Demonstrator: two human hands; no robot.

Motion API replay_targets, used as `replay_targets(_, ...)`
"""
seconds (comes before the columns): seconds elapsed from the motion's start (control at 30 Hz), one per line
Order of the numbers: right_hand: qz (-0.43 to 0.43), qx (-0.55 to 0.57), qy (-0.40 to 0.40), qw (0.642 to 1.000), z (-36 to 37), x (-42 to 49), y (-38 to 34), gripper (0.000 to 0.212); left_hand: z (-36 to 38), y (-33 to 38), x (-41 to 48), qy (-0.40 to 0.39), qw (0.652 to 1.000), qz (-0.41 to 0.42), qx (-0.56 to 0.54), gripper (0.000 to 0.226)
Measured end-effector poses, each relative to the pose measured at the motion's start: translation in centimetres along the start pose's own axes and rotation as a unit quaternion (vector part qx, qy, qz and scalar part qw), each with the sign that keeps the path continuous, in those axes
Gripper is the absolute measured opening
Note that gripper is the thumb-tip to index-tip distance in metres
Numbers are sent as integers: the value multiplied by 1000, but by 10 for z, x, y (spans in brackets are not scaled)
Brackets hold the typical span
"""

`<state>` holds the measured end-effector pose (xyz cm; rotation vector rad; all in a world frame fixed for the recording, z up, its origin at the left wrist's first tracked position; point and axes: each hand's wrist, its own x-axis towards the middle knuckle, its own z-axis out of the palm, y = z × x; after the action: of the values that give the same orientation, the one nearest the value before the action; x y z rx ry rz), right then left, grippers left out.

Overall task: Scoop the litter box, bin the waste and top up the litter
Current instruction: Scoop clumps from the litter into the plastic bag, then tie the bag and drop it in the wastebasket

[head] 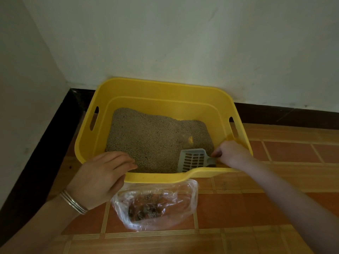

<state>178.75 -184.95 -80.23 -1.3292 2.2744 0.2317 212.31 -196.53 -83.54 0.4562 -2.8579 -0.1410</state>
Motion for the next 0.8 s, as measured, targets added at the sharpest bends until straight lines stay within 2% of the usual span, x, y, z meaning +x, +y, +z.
replay_targets(0.1,-25,50,20,998,-2,-4,2,28,-2,1,0,1,1000,-4,-5,35)
replay_targets(0.23,-76,183,76,977,-10,-27,-3,25,-6,7,-6,17,999,-10,-32,33)
replay_targets(0.3,-85,304,77,946,-13,-49,-9,23,-5,16,-16,35,998,-13,-57,32)
replay_targets(0.37,-97,420,67,900,-12,-73,-18,23,-2,26,-26,43,996,-15,-80,30)
replay_targets(0.43,-120,460,55,878,-6,-92,-27,23,4,34,-37,40,993,-25,-105,29)
replay_targets(0.5,-141,465,56,872,4,-105,-35,23,11,40,-47,27,993,-43,-111,29)
replay_targets(0.6,-139,455,54,878,28,-110,-37,20,24,43,-64,-1,994,-59,-87,31)
replay_targets(0.7,-108,387,29,915,64,-97,-34,19,34,40,-77,-20,995,-74,-68,32)
replay_targets(0.8,-78,311,55,946,98,-74,-28,23,44,35,-82,-16,993,-98,-65,35)
